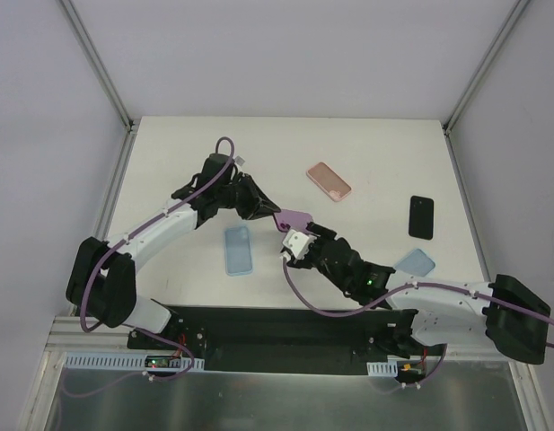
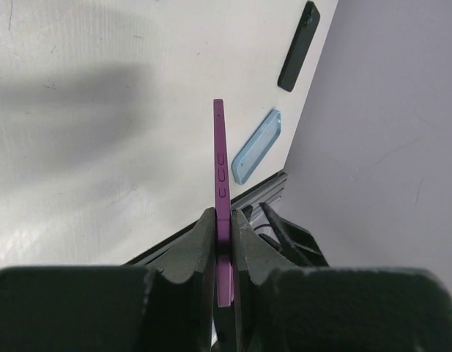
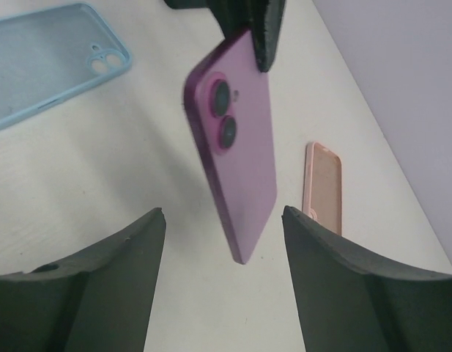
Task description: Put the phone into the phone case
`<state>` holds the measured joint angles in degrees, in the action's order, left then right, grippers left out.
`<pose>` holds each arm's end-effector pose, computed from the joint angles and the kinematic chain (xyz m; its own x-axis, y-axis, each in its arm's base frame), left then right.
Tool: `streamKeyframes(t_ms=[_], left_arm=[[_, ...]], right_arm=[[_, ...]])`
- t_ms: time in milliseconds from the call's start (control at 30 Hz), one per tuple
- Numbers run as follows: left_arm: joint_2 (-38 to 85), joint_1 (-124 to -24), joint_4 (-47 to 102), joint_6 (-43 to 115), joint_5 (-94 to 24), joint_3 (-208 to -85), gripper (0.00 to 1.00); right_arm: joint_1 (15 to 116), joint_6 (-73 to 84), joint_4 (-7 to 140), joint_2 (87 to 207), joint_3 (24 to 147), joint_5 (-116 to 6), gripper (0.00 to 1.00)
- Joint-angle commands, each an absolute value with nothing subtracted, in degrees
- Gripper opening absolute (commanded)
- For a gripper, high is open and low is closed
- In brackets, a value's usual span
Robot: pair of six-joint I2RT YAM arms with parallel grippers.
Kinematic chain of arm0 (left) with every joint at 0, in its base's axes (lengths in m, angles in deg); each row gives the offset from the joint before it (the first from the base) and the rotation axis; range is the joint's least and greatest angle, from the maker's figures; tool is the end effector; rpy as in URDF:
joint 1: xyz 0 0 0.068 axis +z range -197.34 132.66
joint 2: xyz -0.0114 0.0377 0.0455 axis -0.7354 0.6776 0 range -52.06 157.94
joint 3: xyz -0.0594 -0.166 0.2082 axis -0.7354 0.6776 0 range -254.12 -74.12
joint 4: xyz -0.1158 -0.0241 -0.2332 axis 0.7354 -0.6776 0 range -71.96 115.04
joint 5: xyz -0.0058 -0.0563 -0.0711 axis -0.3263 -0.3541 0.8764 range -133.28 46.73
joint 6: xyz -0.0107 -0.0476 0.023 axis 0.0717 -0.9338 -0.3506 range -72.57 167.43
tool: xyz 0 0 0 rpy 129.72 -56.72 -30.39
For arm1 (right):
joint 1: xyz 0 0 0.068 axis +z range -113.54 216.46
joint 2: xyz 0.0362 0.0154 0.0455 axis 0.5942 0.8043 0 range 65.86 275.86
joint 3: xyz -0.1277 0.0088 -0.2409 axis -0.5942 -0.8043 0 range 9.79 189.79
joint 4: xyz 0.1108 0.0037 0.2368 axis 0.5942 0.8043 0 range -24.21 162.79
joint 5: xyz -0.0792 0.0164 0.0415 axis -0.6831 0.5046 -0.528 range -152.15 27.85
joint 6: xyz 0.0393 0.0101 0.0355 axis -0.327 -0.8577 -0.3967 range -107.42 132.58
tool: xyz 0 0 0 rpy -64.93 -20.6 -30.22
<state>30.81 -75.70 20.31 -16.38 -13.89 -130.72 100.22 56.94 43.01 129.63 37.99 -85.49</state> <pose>0.2764 -0.1689 0.2667 -0.9035 -0.4009 -0.1517 -0.0605 0.4697 -0.8807 0.1194 0.2104 0.2330 0.3865 -0.6680 -0.6359 -0.5352 0.3991 -0.7445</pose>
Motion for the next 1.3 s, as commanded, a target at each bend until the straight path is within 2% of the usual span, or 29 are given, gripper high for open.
streamKeyframes(t_ms=[0, 167, 300, 433, 600, 667, 700, 767, 800, 867, 900, 933, 1000, 1033, 1133, 1267], left_arm=[[27.0, -74.7, 20.4, -18.5, -13.2, -134.5, 0.00], [26.8, -74.3, 19.9, -18.8, -12.2, -134.6, 0.00], [24.9, -74.3, 19.8, -19.7, -10.6, -132.9, 0.00], [23.3, -74.3, 19.7, -20.6, -9.4, -130.8, 0.00], [20.9, -74.3, 19.7, -21.6, -8.5, -129.2, 0.00], [20.5, -74.3, 19.8, -22.1, -7.8, -128.4, 0.00], [20.3, -74.3, 19.8, -22.0, -7.6, -128.2, 0.00], [19.8, -74.2, 19.8, -21.7, -7.7, -127.7, 0.00], [19.7, -74.2, 19.8, -21.5, -7.9, -127.6, 0.00], [19.1, -74.1, 19.9, -20.6, -8.2, -127.4, 0.00], [18.9, -74.1, 19.8, -20.4, -8.5, -127.1, 0.02], [18.6, -74.0, 19.8, -20.3, -8.6, -127.0, 0.13], [18.1, -73.4, 19.7, -19.4, -8.5, -127.2, 0.28], [17.8, -73.3, 19.3, -18.8, -8.5, -127.3, 0.45], [16.7, -71.6, 17.5, -16.2, -8.8, -128.3, 0.72], [15.2, -67.0, 10.2, -7.2, -9.8, -131.7, 0.79]], right_arm=[[102.7, 59.0, 36.7, 131.6, 38.1, -89.0, 0.68], [104.0, 60.3, 34.7, 134.7, 38.7, -92.6, 0.69], [104.3, 63.1, 31.3, 137.6, 39.5, -96.2, 0.66], [104.3, 65.7, 29.8, 140.6, 41.7, -96.4, 0.50], [104.3, 68.4, 26.3, 144.0, 43.2, -97.4, 0.40], [104.3, 69.2, 24.8, 144.9, 43.5, -97.7, 0.32], [104.3, 69.2, 24.6, 145.1, 43.5, -97.7, 0.23], [104.3, 69.3, 23.9, 145.5, 43.8, -97.7, 0.12], [104.3, 69.3, 23.4, 145.6, 43.7, -97.8, 0.03], [104.3, 68.7, 23.4, 145.8, 43.8, -98.0, 0.01], [104.3, 68.3, 23.6, 145.8, 43.6, -98.1, 0.02], [104.3, 68.0, 23.8, 145.5, 43.6, -98.1, 0.01], [104.3, 66.6, 26.0, 145.0, 43.6, -97.8, 0.01], [104.3, 65.9, 26.8, 144.1, 43.6, -97.5, 0.01], [104.3, 62.0, 31.5, 142.2, 44.5, -96.8, 0.01], [103.8, 53.2, 40.3, 140.7, 47.8, -95.1, 0.02]])
